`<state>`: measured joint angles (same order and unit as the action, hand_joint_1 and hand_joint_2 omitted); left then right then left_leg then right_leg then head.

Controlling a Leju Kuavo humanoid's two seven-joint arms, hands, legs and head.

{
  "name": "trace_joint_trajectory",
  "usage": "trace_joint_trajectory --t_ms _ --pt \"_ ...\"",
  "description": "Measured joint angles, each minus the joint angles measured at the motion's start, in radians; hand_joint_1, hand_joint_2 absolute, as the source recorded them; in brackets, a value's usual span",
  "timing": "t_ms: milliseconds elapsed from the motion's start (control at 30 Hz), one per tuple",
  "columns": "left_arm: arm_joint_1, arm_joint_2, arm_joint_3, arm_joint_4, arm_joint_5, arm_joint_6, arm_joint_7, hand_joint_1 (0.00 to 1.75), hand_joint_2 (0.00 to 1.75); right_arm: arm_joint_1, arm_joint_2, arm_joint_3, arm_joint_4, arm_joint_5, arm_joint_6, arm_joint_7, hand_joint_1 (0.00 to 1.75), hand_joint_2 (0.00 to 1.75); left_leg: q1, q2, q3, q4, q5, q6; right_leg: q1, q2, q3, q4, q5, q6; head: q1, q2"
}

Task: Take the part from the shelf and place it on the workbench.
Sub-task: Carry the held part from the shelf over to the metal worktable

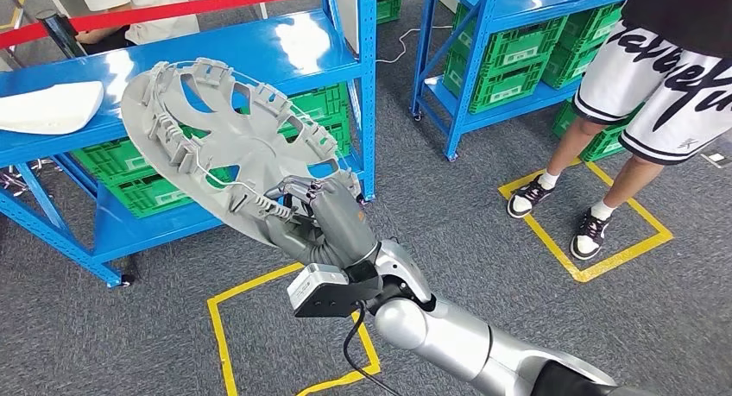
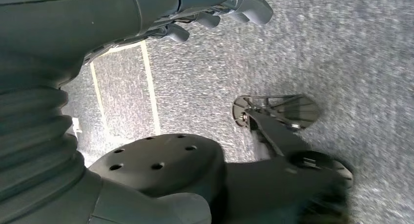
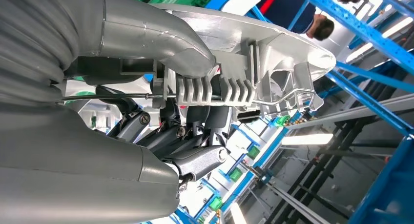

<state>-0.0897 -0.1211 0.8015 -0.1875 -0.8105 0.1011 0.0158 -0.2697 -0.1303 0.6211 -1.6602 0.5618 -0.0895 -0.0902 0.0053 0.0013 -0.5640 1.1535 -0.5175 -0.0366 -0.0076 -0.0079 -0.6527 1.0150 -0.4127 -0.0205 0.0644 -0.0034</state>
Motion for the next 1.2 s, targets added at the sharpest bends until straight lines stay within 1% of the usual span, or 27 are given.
trace_joint_trajectory --t_ms 33,67,100,167,200,233,300,333,367,400,433,467,500,533,567,600,667,700,733,833,867,900,933,1000,1067,1133,1200 --pt "-0.001 0.000 0.000 0.000 0.002 0.001 0.001 0.00 1.75 -0.003 0.002 0.000 0.001 0.000 0.001 0.000 1.75 1.75 -0.002 -0.001 0.050 -0.073 -0.010 0.005 0.001 0.000 -0.009 0.002 0.010 0.005 0.001 0.000" --pt "-0.003 0.001 0.000 0.000 0.002 0.002 0.001 0.00 1.75 -0.008 0.004 0.000 0.001 0.000 0.002 0.000 1.75 1.75 -0.004 -0.002 0.080 -0.125 -0.025 0.011 0.001 -0.001 -0.015 0.001 0.021 0.010 0.001 0.000" --pt "-0.003 0.001 0.000 0.000 0.003 0.002 0.001 0.00 1.75 -0.012 0.007 0.000 0.002 0.000 0.003 -0.001 1.75 1.75 -0.008 -0.003 0.092 -0.154 -0.036 0.017 0.000 -0.002 -0.018 -0.001 0.032 0.016 0.002 0.000" --pt "-0.002 0.001 0.000 0.000 0.003 0.003 0.001 0.00 1.75 -0.018 0.010 0.000 0.004 0.000 0.003 -0.002 1.75 1.75 -0.008 -0.002 0.078 -0.162 -0.023 0.034 -0.002 -0.002 -0.023 -0.005 0.044 0.029 0.002 0.000" --pt "-0.001 0.001 0.000 0.001 0.003 0.003 0.001 0.00 1.75 -0.019 0.010 0.000 0.005 0.000 0.004 -0.002 1.75 1.75 -0.007 0.000 0.071 -0.163 -0.013 0.045 -0.003 -0.001 -0.031 0.007 0.026 0.035 0.003 0.000" --pt "-0.001 0.001 0.000 0.001 0.003 0.003 0.001 0.00 1.75 -0.020 0.010 0.000 0.005 0.000 0.004 -0.002 1.75 1.75 -0.006 0.002 0.062 -0.164 -0.001 0.053 -0.003 0.001 -0.042 0.036 -0.010 0.039 0.004 0.000" --pt "-0.001 0.001 0.001 0.001 0.003 0.004 0.001 0.00 1.75 -0.022 0.011 0.000 0.007 0.000 0.004 -0.002 1.75 1.75 -0.005 0.004 0.035 -0.160 0.021 0.063 -0.005 0.003 -0.075 0.154 -0.115 0.045 0.006 0.000" --pt "-0.001 0.001 0.001 0.001 0.003 0.004 0.001 0.00 1.75 -0.022 0.011 0.000 0.008 0.000 0.005 -0.002 1.75 1.75 -0.006 0.004 0.018 -0.156 0.032 0.063 -0.005 0.003 -0.089 0.222 -0.152 0.048 0.006 0.000" --pt "-0.001 0.001 0.001 0.001 0.003 0.004 0.001 0.00 1.75 -0.022 0.011 0.001 0.010 0.000 0.005 -0.002 1.75 1.75 -0.006 0.004 0.000 -0.151 0.042 0.063 -0.005 0.003 -0.094 0.274 -0.165 0.049 0.006 0.000" --pt "-0.001 0.001 0.001 0.001 0.004 0.004 0.001 0.00 1.75 -0.023 0.011 0.001 0.011 0.000 0.005 -0.002 1.75 1.75 -0.006 0.004 -0.018 -0.146 0.051 0.062 -0.005 0.003 -0.085 0.296 -0.156 0.049 0.006 0.000" --pt "-0.001 0.001 0.001 0.001 0.004 0.004 0.001 0.00 1.75 -0.023 0.011 0.001 0.012 0.000 0.005 -0.002 1.75 1.75 -0.006 0.004 -0.034 -0.141 0.060 0.061 -0.005 0.003 -0.059 0.281 -0.132 0.048 0.006 0.000" --pt "-0.001 0.000 0.001 0.001 0.004 0.004 0.001 0.00 1.75 -0.024 0.011 0.001 0.012 0.000 0.005 -0.002 1.75 1.75 -0.006 0.004 -0.049 -0.135 0.067 0.058 -0.005 0.003 -0.013 0.229 -0.106 0.045 0.007 0.000" --pt "-0.001 0.000 0.001 0.001 0.004 0.004 0.001 0.00 1.75 -0.025 0.011 0.001 0.012 0.000 0.005 -0.002 1.75 1.75 -0.007 0.004 -0.062 -0.130 0.074 0.054 -0.003 0.003 0.039 0.158 -0.098 0.041 0.007 0.000" --pt "-0.001 0.000 0.001 0.001 0.004 0.004 0.001 0.00 1.75 -0.027 0.012 0.001 0.012 0.000 0.005 -0.002 1.75 1.75 -0.008 0.004 -0.072 -0.125 0.081 0.049 -0.001 0.004 0.088 0.086 -0.103 0.036 0.008 0.000" --pt "-0.001 0.000 0.001 0.001 0.004 0.004 0.001 0.00 1.75 -0.028 0.012 0.000 0.012 0.000 0.005 -0.002 1.75 1.75 -0.009 0.004 -0.079 -0.123 0.088 0.043 0.002 0.004 0.121 0.033 -0.113 0.030 0.008 0.000" --pt "-0.001 0.000 0.001 0.001 0.004 0.004 0.001 0.00 1.75 -0.028 0.012 0.000 0.012 0.000 0.005 -0.002 1.75 1.75 -0.009 0.004 -0.083 -0.124 0.097 0.037 0.005 0.005 0.133 0.005 -0.125 0.024 0.009 0.000" --pt "0.000 0.001 0.001 0.001 0.004 0.004 0.001 0.00 1.75 -0.029 0.013 0.000 0.013 -0.001 0.006 -0.002 1.75 1.75 -0.008 0.003 -0.089 -0.127 0.109 0.024 0.004 0.004 0.128 -0.007 -0.115 0.012 0.010 0.000" --pt "0.001 0.002 0.001 0.001 0.004 0.004 0.002 0.00 1.75 -0.031 0.014 0.000 0.013 -0.002 0.008 -0.001 1.75 1.75 -0.008 0.002 -0.096 -0.121 0.098 0.018 0.002 0.002 0.122 -0.009 -0.107 0.005 0.010 0.000" --pt "0.002 0.002 0.001 0.001 0.004 0.004 0.003 0.00 1.75 -0.033 0.016 0.001 0.013 -0.003 0.010 -0.001 1.75 1.75 -0.007 0.000 -0.104 -0.097 0.070 0.013 -0.001 0.000 0.114 -0.012 -0.097 -0.003 0.009 0.000" --pt "0.001 0.003 0.001 0.002 0.004 0.002 0.007 0.00 1.75 -0.042 0.023 0.001 0.016 -0.007 0.017 0.001 1.75 1.75 -0.003 -0.001 -0.146 0.073 -0.063 -0.001 -0.002 -0.002 0.082 -0.010 -0.069 -0.013 0.006 0.000" --pt "0.001 0.003 0.001 0.002 0.004 0.001 0.008 0.00 1.75 -0.046 0.024 0.001 0.018 -0.008 0.020 0.001 1.75 1.75 -0.002 -0.001 -0.152 0.125 -0.083 -0.004 -0.002 -0.003 0.069 -0.008 -0.060 -0.013 0.006 0.000" --pt "0.000 0.003 0.001 0.002 0.004 0.000 0.009 0.00 1.75 -0.051 0.025 0.001 0.021 -0.010 0.023 0.001 1.75 1.75 -0.001 -0.001 -0.145 0.150 -0.080 -0.005 -0.002 -0.003 0.056 -0.006 -0.051 -0.012 0.006 0.000" --pt "0.000 0.003 0.001 0.002 0.004 -0.001 0.010 0.00 1.75 -0.056 0.025 0.001 0.024 -0.012 0.027 0.001 1.75 1.75 -0.001 -0.001 -0.122 0.140 -0.060 -0.005 -0.002 -0.003 0.044 -0.004 -0.042 -0.010 0.006 0.000" --pt "-0.002 0.005 0.001 0.001 0.004 -0.001 0.010 0.00 1.75 -0.066 0.025 0.001 0.030 -0.017 0.032 0.001 1.75 1.75 -0.001 -0.002 -0.031 0.025 -0.016 0.002 -0.001 -0.002 0.020 0.001 -0.025 -0.004 0.006 0.000" --pt "-0.007 0.006 0.001 0.000 0.004 -0.004 0.007 0.00 1.75 -0.076 0.025 0.001 0.034 -0.020 0.034 0.001 1.75 1.75 -0.005 -0.004 0.056 -0.109 -0.017 0.012 0.000 -0.002 0.004 0.005 -0.010 0.006 0.007 0.000" --pt "-0.010 0.007 0.001 0.000 0.002 -0.011 -0.003 0.00 1.75 -0.083 0.026 0.001 0.037 -0.021 0.034 0.001 1.75 1.75 -0.011 -0.006 0.078 -0.159 -0.030 0.023 0.001 -0.004 -0.003 0.002 0.005 0.017 0.008 0.000" --pt "-0.010 0.008 0.000 0.000 -0.002 -0.017 -0.013 0.00 1.75 -0.086 0.027 0.001 0.039 -0.021 0.034 0.002 1.75 1.75 -0.007 -0.004 0.068 -0.164 -0.017 0.038 -0.001 -0.003 -0.011 0.006 0.009 0.028 0.008 0.000"
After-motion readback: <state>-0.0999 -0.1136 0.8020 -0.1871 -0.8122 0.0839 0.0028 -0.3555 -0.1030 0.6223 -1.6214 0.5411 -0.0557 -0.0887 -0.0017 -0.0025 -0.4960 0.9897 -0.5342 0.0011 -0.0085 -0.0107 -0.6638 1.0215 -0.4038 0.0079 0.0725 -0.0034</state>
